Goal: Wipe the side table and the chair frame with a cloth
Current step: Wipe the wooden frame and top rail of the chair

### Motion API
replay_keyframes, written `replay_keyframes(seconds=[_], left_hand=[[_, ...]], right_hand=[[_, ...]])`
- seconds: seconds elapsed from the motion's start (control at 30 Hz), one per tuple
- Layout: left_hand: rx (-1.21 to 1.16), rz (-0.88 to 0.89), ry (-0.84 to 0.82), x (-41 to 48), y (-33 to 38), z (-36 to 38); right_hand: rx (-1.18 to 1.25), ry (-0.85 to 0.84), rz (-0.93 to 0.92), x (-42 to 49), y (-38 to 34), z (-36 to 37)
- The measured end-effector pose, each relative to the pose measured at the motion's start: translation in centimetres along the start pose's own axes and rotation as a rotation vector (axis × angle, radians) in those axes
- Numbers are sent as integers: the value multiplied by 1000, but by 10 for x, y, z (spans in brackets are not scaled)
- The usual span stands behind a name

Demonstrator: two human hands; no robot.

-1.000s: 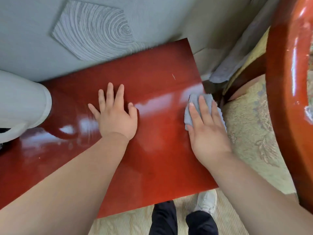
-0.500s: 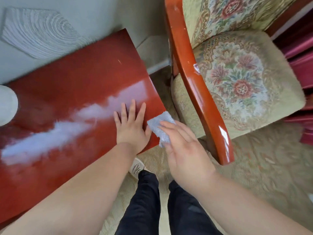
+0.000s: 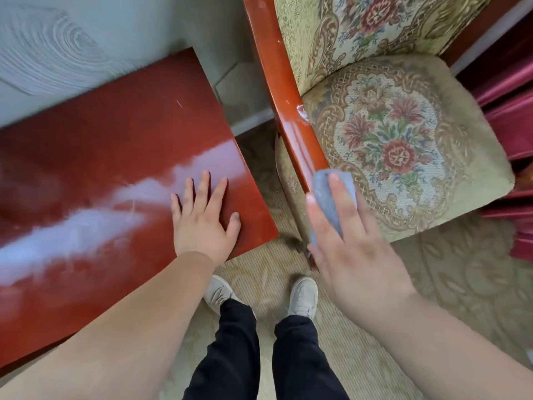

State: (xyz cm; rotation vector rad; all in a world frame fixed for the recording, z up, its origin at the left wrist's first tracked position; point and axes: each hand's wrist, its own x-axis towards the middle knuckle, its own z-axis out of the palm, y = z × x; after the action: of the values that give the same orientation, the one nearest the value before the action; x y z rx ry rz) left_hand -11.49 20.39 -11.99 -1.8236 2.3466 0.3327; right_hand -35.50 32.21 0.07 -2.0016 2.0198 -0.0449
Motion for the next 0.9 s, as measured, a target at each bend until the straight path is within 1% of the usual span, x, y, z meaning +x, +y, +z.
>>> replay_keyframes(seconds=[0.07, 0.1, 0.17, 0.2, 0.27, 0.37, 0.43, 0.5, 0.53, 0.6, 0.67, 0.73, 0.77, 0.83, 0.9], left_hand=[[-14, 11, 28, 1, 1, 2], [-23, 13, 36, 1, 1, 2], [-30, 15, 39, 0, 1, 2], [-28, 15, 38, -1, 2, 1], [-23, 16, 34, -1, 1, 0], [-32, 17, 30, -1, -2, -1], [-34, 14, 24, -1, -1, -1], [-42, 12, 32, -1, -1, 0], [-44, 16, 39, -1, -1, 0], [-44, 20, 53, 0, -2, 1], [-57, 20, 68, 0, -3, 2], [-67, 16, 82, -1, -3, 2], [-63, 13, 84, -2, -2, 3], [-54, 12, 78, -2, 0, 3], [-40, 5, 63, -1, 0, 3]], right_hand=[[-4, 52, -15, 38, 0, -11], [47, 55, 26, 56, -3, -18], [183, 4, 131, 80, -7, -30], [225, -27, 148, 81, -8, -33], [209, -55, 149, 62, -9, -35], [63, -25, 108, -4, -9, -17], [87, -50, 139, -49, -8, 4], [120, -122, 103, -69, -5, 12], [143, -132, 62, -67, -4, 11], [246, -40, -16, -39, -2, 0], [406, 38, 14, 8, 2, -14], [501, 54, 62, 58, 4, -29], [523, 44, 81, 79, 6, -33], [530, -60, 149, 106, 9, -39], [487, -122, 209, 104, 9, -45]])
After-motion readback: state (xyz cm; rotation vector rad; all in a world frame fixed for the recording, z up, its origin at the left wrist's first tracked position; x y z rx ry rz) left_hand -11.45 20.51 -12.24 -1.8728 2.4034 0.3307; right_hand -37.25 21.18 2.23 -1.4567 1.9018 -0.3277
